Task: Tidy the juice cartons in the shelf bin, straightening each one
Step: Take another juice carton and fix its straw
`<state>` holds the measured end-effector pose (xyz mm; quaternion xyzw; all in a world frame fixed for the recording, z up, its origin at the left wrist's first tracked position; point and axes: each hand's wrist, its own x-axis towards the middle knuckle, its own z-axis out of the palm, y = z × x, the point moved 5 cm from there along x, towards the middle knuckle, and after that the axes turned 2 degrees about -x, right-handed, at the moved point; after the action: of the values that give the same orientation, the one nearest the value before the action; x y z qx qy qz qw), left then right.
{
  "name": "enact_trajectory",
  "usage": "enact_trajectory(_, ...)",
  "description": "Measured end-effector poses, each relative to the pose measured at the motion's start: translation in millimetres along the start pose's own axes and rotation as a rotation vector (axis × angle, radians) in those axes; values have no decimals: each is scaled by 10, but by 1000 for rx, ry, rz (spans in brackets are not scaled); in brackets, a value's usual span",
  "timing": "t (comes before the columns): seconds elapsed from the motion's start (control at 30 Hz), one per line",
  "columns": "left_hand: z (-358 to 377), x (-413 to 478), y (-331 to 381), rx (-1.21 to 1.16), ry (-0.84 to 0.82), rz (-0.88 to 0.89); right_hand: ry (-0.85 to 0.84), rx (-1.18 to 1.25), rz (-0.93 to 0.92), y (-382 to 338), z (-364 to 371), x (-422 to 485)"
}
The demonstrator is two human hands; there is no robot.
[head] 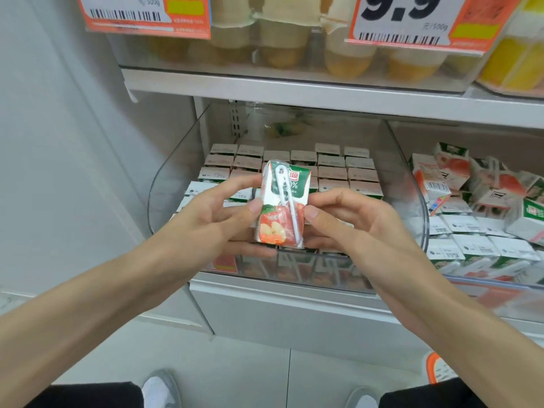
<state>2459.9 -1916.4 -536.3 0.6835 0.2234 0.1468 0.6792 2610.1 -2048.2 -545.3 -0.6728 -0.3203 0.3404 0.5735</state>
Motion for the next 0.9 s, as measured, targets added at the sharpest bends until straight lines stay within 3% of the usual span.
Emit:
enact_trajectory(0.3, -19, 65, -25, -21, -101, 17, -9, -8, -96, -65, 105, 111)
enact_trajectory(0.53, -62, 152, -58, 45, -25, 53, -93, -104, -108, -63, 245, 139)
enact_trajectory(0.73, -164, 153, -84, -112, 39, -7, -69, 59, -49, -7, 186, 179)
enact_trajectory(0.9, -183, 108, -105, -147, 70, -15, -105, -13, -149, -17, 229, 171)
